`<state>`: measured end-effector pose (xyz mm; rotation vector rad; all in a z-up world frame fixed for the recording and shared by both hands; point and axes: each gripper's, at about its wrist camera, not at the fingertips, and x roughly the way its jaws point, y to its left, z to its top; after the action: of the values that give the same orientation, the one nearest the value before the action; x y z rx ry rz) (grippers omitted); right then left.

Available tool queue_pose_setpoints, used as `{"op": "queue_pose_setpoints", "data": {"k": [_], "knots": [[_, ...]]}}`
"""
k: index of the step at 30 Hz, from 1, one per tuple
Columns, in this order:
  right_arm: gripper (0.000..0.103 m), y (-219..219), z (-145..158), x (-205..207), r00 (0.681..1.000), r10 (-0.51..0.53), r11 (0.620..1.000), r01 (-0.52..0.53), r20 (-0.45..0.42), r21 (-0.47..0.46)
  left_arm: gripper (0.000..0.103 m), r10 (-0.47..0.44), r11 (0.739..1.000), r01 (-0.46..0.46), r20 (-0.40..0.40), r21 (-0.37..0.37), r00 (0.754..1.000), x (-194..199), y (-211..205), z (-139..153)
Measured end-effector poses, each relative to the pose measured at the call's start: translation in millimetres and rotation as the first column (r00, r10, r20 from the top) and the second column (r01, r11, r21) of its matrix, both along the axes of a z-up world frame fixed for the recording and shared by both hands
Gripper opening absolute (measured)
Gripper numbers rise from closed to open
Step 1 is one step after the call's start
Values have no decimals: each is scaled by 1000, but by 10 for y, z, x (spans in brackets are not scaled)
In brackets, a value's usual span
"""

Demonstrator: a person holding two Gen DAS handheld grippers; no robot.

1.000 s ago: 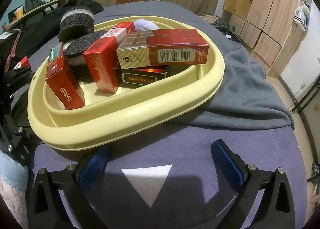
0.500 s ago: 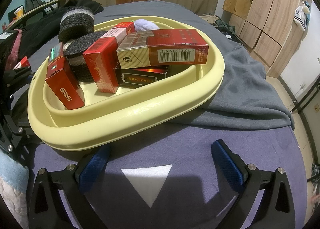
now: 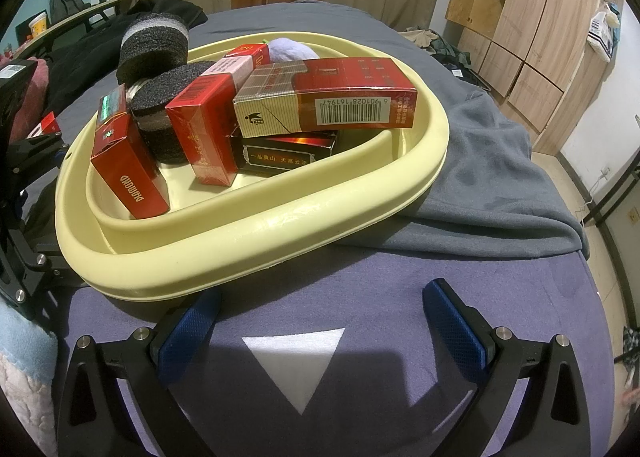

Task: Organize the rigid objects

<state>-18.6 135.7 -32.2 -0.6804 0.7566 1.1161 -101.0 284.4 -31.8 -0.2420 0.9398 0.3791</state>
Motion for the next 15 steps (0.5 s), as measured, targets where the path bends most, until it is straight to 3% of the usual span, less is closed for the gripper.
{"op": "queue_pose_setpoints", "data": {"k": [15], "knots": [[103,0,-1,0,1000,0,1000,0,0,0,103,0,1000,0,2,-1,1000,-16,-2,0]]}}
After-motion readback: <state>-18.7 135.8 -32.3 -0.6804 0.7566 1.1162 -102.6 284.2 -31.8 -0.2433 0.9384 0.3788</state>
